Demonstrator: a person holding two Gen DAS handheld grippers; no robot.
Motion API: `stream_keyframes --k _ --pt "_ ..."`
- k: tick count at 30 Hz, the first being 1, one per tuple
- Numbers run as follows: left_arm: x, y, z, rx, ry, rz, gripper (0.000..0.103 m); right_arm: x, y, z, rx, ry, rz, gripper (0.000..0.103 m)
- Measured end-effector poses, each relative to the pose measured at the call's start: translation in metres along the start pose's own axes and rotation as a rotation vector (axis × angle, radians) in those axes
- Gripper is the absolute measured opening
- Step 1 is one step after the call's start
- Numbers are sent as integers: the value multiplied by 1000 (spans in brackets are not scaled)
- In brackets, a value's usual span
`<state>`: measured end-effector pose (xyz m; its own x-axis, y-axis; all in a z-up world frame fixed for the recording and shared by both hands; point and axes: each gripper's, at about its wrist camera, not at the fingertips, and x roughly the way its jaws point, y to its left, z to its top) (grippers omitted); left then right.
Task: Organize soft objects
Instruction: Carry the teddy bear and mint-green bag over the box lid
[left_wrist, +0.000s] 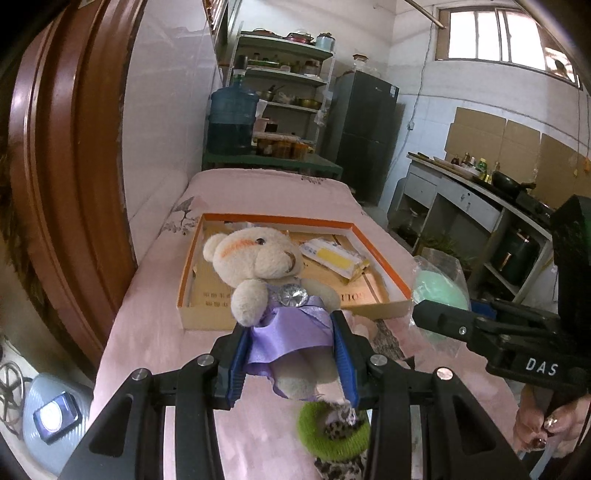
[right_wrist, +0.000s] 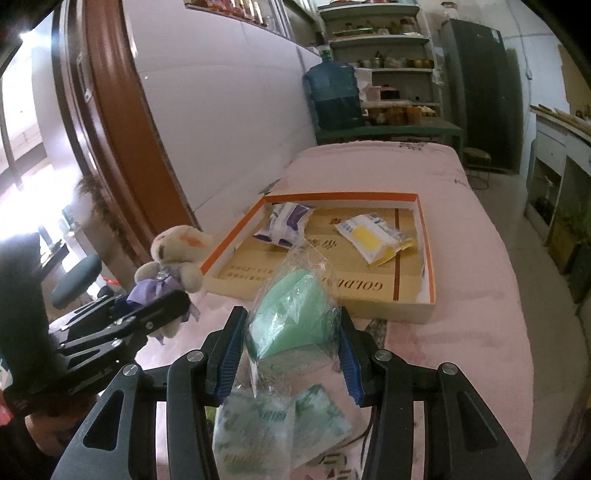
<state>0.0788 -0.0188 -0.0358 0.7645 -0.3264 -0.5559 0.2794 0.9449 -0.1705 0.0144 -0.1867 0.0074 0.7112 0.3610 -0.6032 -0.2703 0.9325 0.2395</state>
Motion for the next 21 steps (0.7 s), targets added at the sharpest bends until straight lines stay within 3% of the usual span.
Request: stream_keyframes --k 21 --pt "48 12 30 -11 39 34 41 38 -34 37 7 29 -39 48"
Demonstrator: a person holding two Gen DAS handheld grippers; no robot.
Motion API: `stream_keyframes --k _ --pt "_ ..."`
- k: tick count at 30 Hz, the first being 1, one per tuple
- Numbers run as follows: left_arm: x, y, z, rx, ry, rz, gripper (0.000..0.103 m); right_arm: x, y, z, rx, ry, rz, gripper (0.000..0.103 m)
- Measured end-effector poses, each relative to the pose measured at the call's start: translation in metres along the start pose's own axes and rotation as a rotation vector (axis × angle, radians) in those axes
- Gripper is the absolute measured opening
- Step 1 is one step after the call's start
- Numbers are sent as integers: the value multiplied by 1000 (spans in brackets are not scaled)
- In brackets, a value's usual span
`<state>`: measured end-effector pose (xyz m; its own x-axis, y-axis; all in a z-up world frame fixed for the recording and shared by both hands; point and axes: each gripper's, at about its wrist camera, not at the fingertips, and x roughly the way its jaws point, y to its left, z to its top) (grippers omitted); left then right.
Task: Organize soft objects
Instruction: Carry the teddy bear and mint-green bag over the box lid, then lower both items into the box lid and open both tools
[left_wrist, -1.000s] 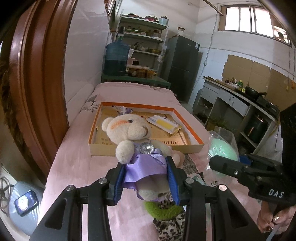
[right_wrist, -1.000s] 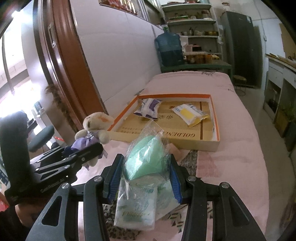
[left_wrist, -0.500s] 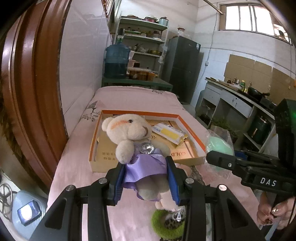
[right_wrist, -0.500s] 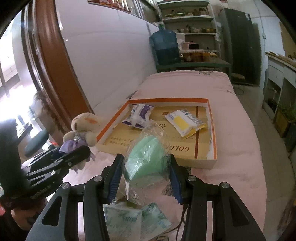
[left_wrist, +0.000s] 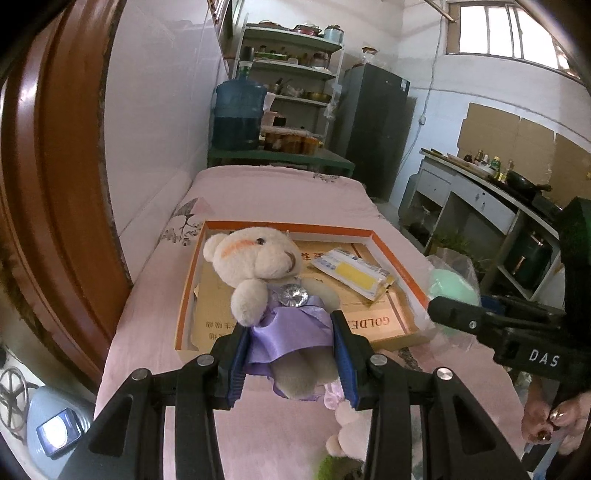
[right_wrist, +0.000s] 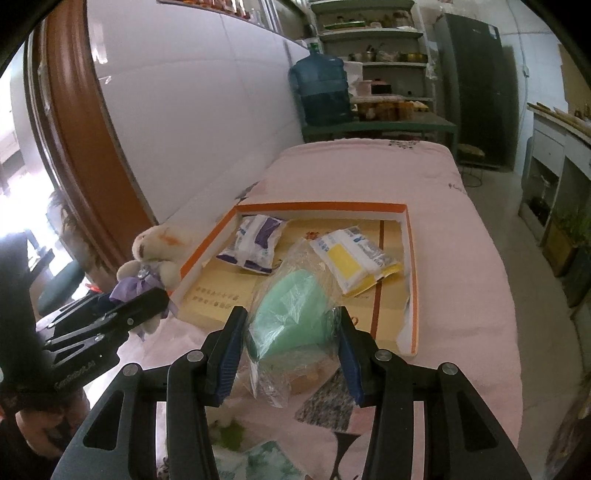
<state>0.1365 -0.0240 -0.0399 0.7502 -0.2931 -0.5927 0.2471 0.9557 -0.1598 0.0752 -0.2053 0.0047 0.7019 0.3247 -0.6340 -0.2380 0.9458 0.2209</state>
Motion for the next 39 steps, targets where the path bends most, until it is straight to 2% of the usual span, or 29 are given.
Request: stream_keyframes --k 5,20,39 --pt "15 5 7 -17 25 -6 41 9 -8 9 12 15 -3 48" --pt "59 8 22 -76 85 -96 41 47 -28 26 31 65 -28 48" --pt "121 -3 25 -96 208 -171 41 85 -56 17 58 128 -56 48"
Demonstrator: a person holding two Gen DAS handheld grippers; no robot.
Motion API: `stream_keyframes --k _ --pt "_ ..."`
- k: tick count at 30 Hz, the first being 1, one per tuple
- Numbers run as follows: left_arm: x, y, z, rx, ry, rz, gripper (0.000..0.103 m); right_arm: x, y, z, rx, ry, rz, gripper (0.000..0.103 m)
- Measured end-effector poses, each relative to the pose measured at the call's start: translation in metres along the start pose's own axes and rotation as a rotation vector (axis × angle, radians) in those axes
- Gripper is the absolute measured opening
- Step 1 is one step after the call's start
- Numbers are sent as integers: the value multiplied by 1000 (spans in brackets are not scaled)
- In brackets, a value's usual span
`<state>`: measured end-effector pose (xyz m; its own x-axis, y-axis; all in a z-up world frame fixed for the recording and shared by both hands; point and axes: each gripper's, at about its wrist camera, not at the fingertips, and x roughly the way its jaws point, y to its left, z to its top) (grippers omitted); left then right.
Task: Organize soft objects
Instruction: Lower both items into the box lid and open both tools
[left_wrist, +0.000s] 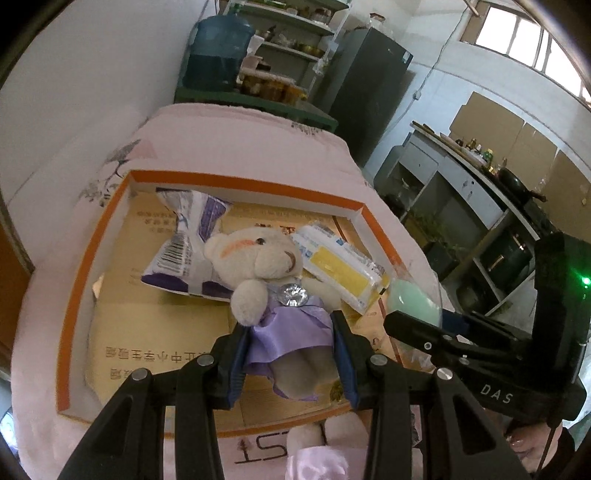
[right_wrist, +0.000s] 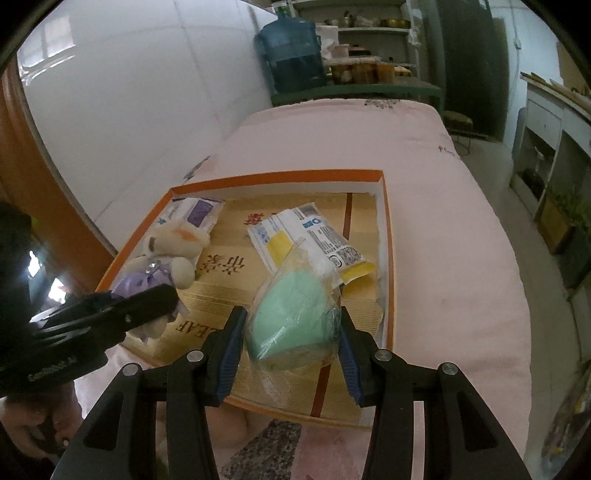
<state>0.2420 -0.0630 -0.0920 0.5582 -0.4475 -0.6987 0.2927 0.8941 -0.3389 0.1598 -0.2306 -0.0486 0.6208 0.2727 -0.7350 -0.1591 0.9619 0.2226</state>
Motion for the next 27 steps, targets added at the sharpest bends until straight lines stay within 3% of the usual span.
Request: stream_keyframes --k 18,27 --pt "24 10 -5 -15 52 -45 43 19 -6 -5 -10 21 1 50" --pt "18 11 -6 -30 31 -56 53 19 -3 -6 -23 16 9 56"
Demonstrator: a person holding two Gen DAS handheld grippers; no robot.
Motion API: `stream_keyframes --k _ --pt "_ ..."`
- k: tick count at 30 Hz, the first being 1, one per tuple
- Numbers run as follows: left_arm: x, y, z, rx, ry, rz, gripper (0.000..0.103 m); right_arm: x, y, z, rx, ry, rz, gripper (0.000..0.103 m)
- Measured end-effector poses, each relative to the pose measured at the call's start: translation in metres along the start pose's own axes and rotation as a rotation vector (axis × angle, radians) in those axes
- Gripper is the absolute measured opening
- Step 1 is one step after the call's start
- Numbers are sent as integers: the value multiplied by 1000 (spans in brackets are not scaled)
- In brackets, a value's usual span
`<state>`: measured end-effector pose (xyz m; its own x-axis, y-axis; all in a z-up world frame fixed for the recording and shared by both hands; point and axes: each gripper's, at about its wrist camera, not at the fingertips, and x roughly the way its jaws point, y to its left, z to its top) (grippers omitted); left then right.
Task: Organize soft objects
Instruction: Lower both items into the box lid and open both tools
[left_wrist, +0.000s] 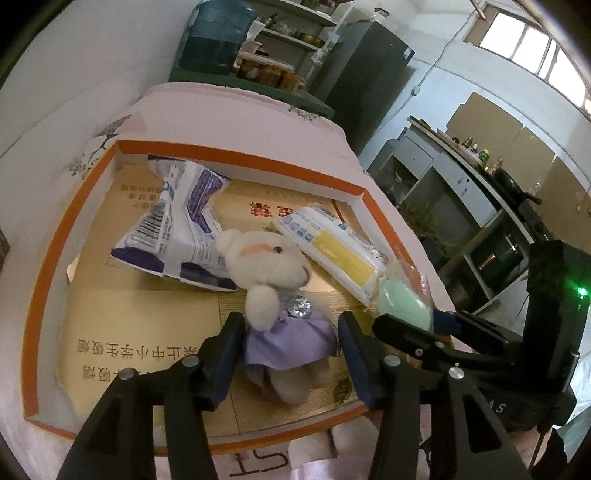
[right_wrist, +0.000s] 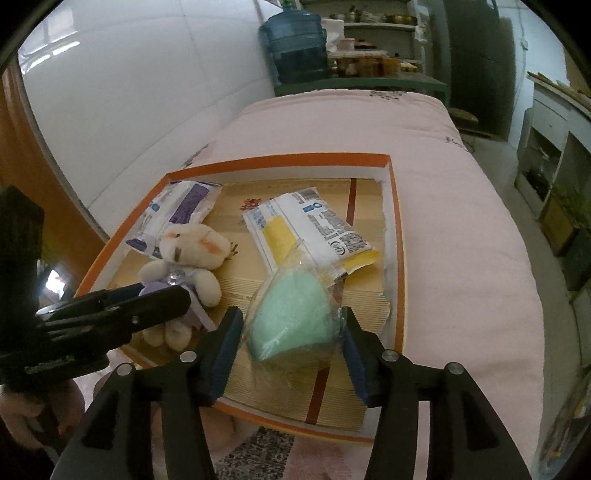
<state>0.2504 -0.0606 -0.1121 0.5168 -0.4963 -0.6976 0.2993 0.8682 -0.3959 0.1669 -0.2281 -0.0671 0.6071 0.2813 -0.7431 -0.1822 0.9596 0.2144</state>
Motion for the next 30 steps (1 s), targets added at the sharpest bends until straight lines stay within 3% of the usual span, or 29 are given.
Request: stream_keyframes --k 7,30 --pt "-13 -7 1 9 -37 -1 58 -4 2 0 -3 -14 -11 65" --pt "-54 -21 -6 48 -109 41 58 -36 18 -8 -5 -46 -2 65"
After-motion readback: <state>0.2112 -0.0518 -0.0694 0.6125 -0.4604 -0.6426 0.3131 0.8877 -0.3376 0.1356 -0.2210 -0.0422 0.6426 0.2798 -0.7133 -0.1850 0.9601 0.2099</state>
